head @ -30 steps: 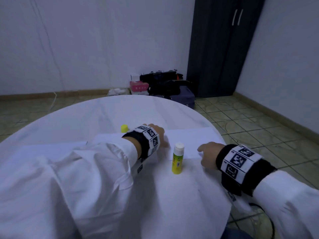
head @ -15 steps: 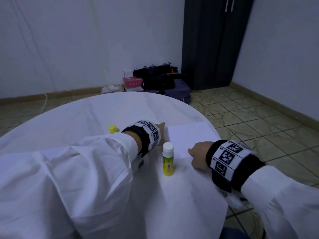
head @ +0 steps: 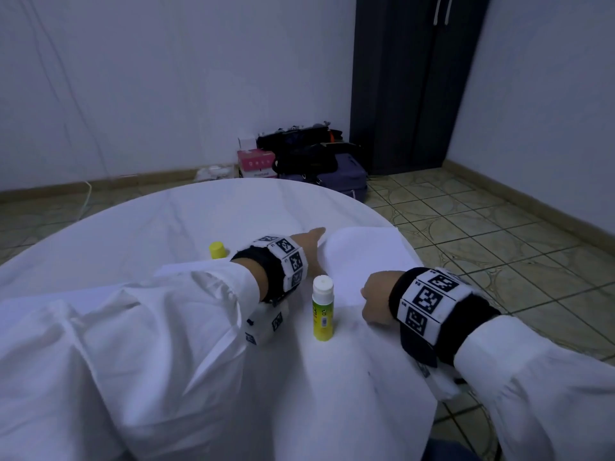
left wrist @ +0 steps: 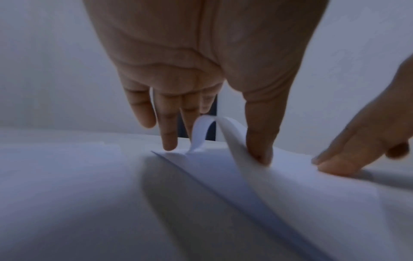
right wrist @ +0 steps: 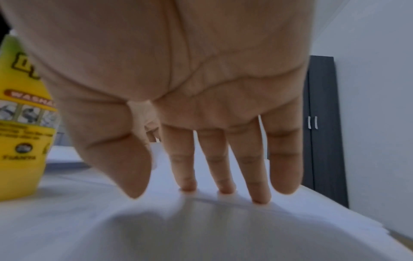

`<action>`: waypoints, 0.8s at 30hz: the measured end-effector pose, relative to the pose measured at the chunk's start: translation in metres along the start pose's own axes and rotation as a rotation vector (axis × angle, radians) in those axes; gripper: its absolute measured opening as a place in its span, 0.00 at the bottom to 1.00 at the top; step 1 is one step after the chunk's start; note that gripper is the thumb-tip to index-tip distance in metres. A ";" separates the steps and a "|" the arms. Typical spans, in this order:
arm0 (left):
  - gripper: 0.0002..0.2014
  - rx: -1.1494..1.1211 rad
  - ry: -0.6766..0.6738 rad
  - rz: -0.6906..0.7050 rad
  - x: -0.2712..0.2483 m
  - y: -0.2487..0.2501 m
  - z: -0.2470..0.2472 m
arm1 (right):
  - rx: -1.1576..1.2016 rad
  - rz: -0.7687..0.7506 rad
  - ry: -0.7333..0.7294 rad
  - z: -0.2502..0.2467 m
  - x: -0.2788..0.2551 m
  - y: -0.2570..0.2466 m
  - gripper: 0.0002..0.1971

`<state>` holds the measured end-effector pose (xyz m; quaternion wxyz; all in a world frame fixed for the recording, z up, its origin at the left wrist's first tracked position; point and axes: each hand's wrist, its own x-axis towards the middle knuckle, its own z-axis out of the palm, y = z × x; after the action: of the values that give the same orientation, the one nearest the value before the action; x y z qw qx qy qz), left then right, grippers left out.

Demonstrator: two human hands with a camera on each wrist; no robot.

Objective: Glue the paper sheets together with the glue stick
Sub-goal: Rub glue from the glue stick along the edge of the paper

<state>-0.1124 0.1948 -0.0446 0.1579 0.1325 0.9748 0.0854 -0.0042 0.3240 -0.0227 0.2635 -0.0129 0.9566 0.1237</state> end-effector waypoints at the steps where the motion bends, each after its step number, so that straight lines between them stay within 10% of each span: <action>1: 0.56 -0.076 0.029 0.020 -0.002 0.000 -0.002 | 0.037 -0.007 0.006 0.001 0.002 0.001 0.11; 4: 0.53 -0.200 0.092 -0.044 -0.008 -0.003 -0.008 | 0.223 0.032 0.058 0.001 -0.002 0.002 0.09; 8: 0.29 -0.575 0.137 -0.121 -0.026 -0.006 -0.009 | 0.491 -0.040 0.045 0.005 -0.009 0.000 0.46; 15: 0.13 -0.757 0.168 -0.154 -0.073 -0.026 -0.005 | 0.802 -0.209 0.225 0.010 -0.042 -0.034 0.12; 24: 0.15 -0.384 -0.001 -0.154 -0.198 -0.101 0.011 | 1.131 -0.128 0.241 0.003 -0.082 -0.038 0.14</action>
<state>0.0491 0.0437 -0.0192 0.1868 0.0248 0.9478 0.2572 0.0717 0.2847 0.0077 0.1255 0.0582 0.8945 -0.4251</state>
